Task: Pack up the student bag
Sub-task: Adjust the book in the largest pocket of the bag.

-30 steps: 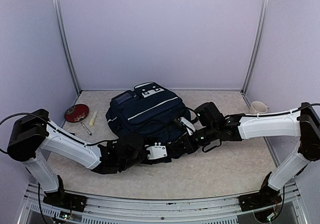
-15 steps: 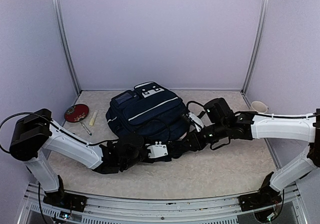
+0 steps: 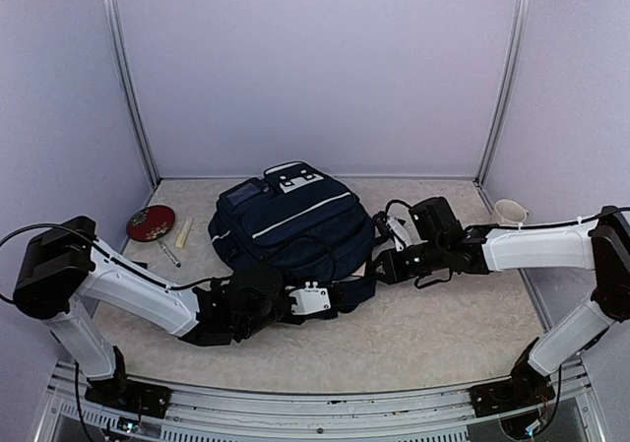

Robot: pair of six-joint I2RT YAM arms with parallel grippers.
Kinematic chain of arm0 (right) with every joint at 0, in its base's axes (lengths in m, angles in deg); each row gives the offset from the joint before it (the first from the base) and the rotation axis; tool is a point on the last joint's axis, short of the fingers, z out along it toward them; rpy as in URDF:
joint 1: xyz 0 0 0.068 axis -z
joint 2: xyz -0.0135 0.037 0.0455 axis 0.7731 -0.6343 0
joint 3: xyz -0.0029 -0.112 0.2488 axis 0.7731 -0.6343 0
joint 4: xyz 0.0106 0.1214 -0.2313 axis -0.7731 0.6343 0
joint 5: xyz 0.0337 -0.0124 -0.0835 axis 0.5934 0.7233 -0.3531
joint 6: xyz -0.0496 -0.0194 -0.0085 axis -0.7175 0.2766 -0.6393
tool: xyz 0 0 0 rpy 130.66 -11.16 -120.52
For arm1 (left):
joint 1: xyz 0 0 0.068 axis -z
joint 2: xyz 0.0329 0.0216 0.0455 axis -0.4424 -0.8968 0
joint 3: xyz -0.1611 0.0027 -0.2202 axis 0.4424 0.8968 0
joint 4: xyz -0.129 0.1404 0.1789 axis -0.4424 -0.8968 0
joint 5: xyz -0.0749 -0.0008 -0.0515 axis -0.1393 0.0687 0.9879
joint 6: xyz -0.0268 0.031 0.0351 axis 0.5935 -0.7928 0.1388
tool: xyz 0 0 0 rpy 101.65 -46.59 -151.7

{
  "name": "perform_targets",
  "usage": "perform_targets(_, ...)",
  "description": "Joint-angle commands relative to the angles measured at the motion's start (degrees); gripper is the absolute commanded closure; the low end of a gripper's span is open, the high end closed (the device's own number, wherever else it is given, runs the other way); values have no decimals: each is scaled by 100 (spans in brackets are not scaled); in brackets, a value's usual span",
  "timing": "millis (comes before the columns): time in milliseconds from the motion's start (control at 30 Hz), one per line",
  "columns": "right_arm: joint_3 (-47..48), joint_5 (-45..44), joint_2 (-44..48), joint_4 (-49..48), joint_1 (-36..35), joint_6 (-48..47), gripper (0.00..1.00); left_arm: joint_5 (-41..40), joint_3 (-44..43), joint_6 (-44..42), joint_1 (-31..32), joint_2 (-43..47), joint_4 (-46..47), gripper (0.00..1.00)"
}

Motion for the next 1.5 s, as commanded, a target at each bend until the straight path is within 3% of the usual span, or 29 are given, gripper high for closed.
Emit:
perform_targets(0, 108, 287, -462, -1082, -13, 129, 92, 137, -31, 73, 145, 267, 115, 100)
perform_targets(267, 891, 393, -1313, -2450, -389, 544, 92, 1001, -229, 11, 347, 483, 187, 100)
perform_targets(633, 1247, 296, -1774, -3331, -431, 1279, 91, 1032, -176, 62, 338, 662, 158, 100)
perform_targets(800, 1200, -246, -1376, -2771, -391, 1135, 87, 765, -9, 156, 231, 790, 173, 100)
perform_targets(933, 923, -49, -1182, -2567, -229, 1130, 87, 688, 160, 329, 125, 942, 226, 100)
perform_targets(1233, 360, -28, -122, -574, -218, 566, 81, 341, 245, 475, 62, 976, 181, 100)
perform_targets(1333, 202, -275, 186, -162, -371, 530, 82, 368, 224, 530, 55, 919, 296, 100)
perform_targets(1467, 139, -503, 242, -264, -994, 554, 74, 378, 178, 544, 74, 845, 304, 100)
